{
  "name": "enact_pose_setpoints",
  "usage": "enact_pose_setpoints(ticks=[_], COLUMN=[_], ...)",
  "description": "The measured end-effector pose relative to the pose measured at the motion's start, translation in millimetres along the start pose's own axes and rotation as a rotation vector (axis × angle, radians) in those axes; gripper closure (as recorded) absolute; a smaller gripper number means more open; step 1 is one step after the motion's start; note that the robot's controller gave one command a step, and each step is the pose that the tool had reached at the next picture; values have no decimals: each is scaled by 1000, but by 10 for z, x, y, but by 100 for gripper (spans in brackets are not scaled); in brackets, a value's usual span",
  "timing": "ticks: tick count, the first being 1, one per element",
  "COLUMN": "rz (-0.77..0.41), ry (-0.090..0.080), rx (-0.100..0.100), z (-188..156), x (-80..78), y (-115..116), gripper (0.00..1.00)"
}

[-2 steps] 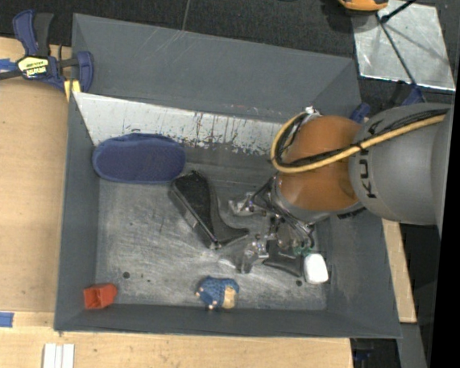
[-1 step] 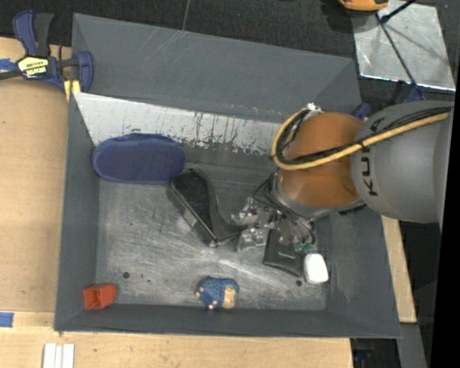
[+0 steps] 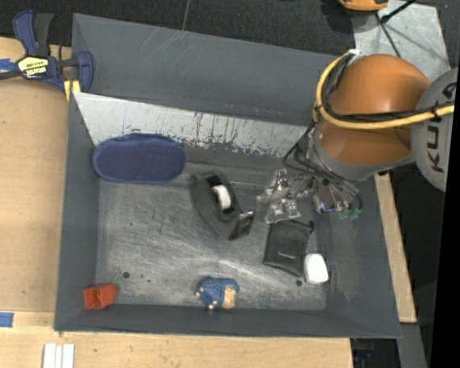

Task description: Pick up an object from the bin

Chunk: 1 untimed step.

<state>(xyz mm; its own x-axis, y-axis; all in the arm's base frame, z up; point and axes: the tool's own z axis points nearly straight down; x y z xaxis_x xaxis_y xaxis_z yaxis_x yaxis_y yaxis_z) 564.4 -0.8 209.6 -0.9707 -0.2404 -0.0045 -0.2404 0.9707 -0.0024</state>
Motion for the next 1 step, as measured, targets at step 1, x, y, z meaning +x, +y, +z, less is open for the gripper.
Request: enact_pose_setpoints(ticks=[1], rz=[2], ry=[1], rx=[-2], z=[24], x=[0], y=[2], gripper=[0])
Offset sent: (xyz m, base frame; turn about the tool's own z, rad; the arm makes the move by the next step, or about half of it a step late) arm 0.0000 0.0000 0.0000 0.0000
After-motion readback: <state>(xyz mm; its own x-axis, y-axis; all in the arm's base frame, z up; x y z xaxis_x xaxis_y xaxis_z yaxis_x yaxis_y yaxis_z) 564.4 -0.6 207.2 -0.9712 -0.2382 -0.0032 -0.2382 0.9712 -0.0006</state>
